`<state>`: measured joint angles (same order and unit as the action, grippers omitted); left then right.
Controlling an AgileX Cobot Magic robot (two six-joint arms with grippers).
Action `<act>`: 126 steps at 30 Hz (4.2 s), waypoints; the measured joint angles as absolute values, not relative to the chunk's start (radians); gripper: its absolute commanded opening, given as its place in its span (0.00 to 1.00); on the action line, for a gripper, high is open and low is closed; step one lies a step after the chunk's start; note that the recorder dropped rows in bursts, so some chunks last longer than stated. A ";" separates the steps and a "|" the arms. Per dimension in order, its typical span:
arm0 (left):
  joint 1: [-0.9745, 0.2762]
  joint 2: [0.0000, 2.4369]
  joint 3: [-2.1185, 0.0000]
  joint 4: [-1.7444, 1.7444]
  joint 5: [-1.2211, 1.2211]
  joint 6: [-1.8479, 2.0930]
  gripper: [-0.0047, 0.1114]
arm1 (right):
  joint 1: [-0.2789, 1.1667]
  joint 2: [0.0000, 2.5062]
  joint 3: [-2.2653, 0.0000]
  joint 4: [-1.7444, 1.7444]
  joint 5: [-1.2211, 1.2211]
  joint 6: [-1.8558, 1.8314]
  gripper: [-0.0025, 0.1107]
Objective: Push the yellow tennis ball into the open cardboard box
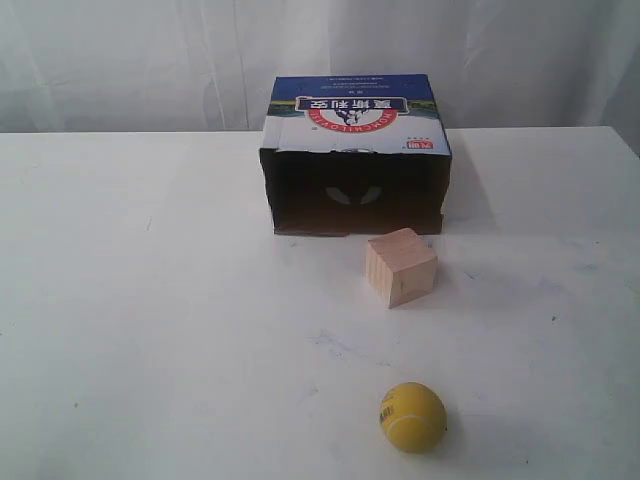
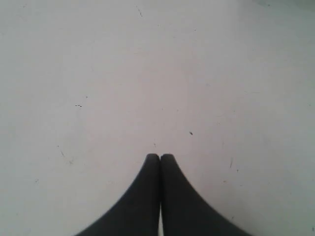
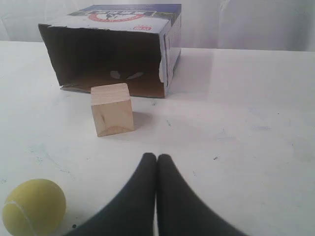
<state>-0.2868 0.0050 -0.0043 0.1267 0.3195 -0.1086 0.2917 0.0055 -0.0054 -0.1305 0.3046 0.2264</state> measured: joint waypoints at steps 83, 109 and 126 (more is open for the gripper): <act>-0.287 0.005 -0.004 0.127 0.320 -0.109 0.04 | 0.586 1.301 -0.690 0.361 0.715 -0.256 0.02; -0.287 0.005 -0.004 0.127 0.320 -0.109 0.04 | 0.666 1.527 -0.800 0.332 0.566 -0.292 0.02; -0.287 0.005 -0.004 0.127 0.320 -0.109 0.04 | 0.696 1.584 -1.034 0.093 0.747 -0.213 0.02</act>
